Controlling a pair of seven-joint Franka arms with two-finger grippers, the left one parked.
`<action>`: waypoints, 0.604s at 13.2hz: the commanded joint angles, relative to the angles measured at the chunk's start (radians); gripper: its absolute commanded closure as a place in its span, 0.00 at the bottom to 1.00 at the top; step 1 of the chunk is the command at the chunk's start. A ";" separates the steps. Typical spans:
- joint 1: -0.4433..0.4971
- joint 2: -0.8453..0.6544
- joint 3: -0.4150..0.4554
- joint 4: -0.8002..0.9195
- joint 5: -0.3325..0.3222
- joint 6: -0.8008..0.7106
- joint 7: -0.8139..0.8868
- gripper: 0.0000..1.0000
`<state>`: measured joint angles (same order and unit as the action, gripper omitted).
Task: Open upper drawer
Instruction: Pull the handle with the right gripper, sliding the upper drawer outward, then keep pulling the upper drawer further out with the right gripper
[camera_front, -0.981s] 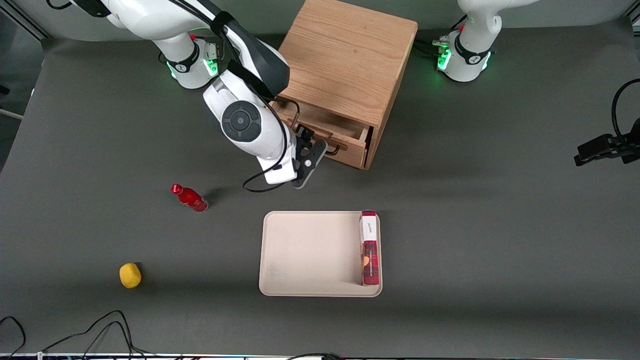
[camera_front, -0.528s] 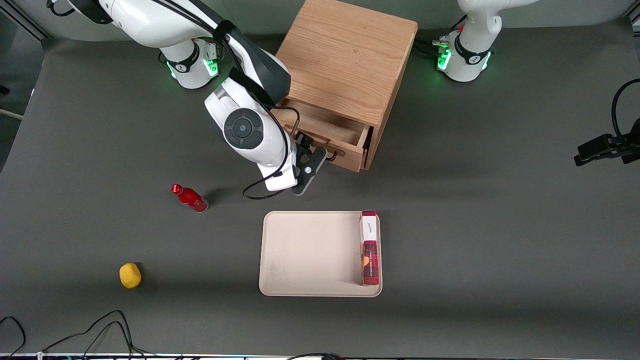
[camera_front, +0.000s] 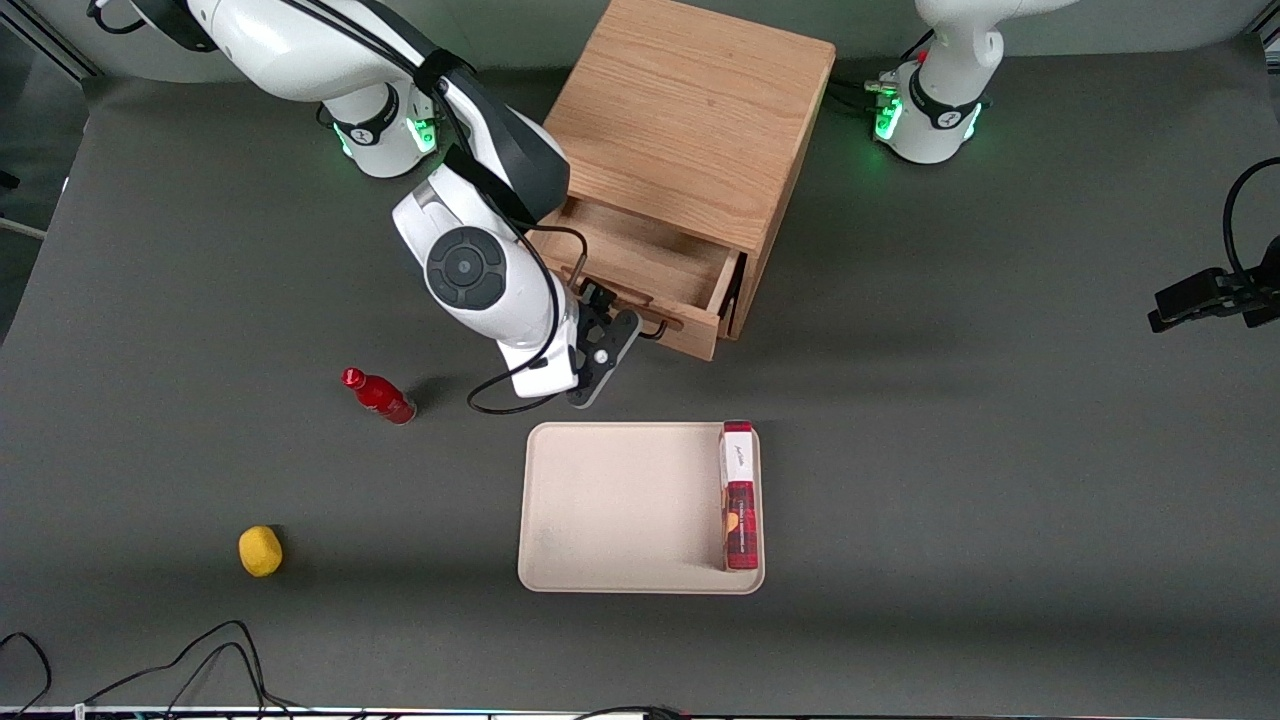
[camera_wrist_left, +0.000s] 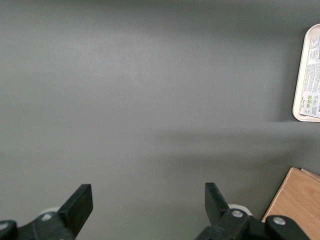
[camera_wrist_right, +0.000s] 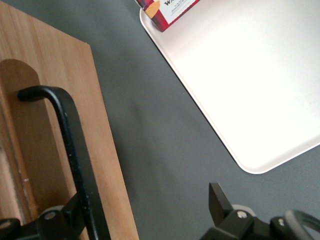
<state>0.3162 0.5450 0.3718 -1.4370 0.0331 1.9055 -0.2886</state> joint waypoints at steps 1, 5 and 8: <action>-0.003 0.039 0.004 0.061 -0.025 -0.005 -0.033 0.00; -0.020 0.041 0.004 0.067 -0.029 -0.005 -0.040 0.00; -0.026 0.053 0.004 0.085 -0.027 -0.005 -0.056 0.00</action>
<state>0.2964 0.5669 0.3700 -1.4003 0.0243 1.9054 -0.3168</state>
